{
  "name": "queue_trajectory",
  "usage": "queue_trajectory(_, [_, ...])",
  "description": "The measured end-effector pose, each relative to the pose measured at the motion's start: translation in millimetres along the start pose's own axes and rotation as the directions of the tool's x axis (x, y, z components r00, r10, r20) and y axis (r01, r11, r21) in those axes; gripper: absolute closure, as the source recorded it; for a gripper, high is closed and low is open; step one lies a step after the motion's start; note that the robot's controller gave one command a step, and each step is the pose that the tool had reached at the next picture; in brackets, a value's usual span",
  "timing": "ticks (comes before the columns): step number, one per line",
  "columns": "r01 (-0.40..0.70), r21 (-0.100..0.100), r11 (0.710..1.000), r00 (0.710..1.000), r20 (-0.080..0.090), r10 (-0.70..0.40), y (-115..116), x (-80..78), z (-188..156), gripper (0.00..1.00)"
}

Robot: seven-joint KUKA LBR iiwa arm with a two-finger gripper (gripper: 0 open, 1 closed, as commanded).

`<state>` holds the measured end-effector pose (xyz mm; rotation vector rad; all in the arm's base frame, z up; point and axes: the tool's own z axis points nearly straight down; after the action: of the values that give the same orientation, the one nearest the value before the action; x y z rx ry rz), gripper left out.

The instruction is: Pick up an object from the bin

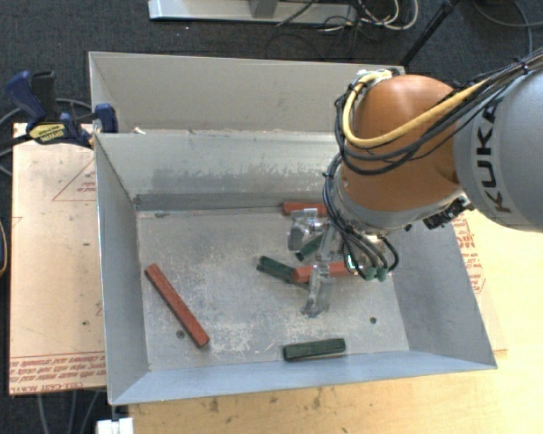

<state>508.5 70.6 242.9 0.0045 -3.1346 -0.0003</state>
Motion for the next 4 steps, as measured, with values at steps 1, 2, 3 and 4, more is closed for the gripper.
queue_trajectory(1, [-0.167,0.000,0.986,0.986,0.001,0.167,-9,-27.9,116,0.00])
queue_trajectory(2, [-0.393,-0.005,0.920,0.920,0.010,0.393,-17,-129.7,174,0.00])
queue_trajectory(3, [-0.368,0.000,0.930,0.930,0.001,0.368,-31,-25.4,173,0.00])
queue_trajectory(4, [-0.367,-0.005,0.930,0.930,0.009,0.367,-30,-28.9,172,1.00])
